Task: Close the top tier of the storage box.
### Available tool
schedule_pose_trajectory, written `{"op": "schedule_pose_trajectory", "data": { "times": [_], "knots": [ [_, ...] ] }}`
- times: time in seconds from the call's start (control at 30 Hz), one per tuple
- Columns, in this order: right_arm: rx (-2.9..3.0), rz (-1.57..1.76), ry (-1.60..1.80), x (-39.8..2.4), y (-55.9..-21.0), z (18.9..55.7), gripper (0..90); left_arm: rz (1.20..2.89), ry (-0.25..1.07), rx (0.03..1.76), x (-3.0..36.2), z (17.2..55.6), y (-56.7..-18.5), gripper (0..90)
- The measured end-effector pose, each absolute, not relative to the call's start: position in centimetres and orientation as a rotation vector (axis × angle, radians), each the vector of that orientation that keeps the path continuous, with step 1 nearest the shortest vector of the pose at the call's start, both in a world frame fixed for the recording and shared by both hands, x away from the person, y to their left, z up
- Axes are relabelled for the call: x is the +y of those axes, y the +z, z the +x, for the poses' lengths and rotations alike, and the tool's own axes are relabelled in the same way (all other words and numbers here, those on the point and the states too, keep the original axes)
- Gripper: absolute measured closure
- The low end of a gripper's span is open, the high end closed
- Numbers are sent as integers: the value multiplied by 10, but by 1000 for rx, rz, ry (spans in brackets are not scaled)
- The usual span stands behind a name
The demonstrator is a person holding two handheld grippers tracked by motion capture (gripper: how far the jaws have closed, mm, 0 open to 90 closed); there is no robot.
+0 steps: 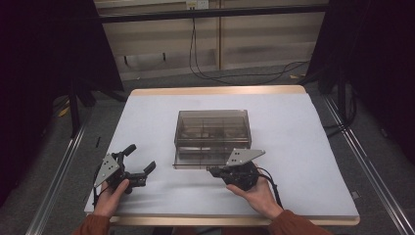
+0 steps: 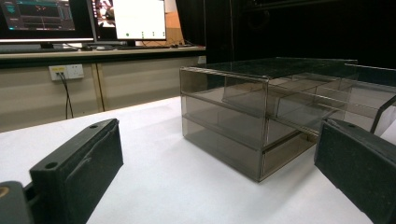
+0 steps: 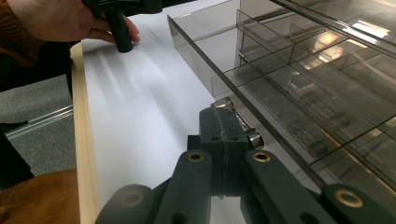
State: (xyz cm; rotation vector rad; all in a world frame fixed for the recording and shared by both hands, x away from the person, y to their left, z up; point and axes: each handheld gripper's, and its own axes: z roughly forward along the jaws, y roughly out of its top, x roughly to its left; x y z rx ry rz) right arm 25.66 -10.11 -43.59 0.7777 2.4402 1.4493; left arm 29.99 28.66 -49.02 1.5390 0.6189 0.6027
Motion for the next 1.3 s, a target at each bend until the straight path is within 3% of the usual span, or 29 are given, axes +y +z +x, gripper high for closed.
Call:
{"op": "schedule_pose_trajectory", "data": {
  "times": [1.3],
  "knots": [
    [2418,801,1431,-104,-435,262,900,1539,602,618,287,300,-490,10]
  ]
}}
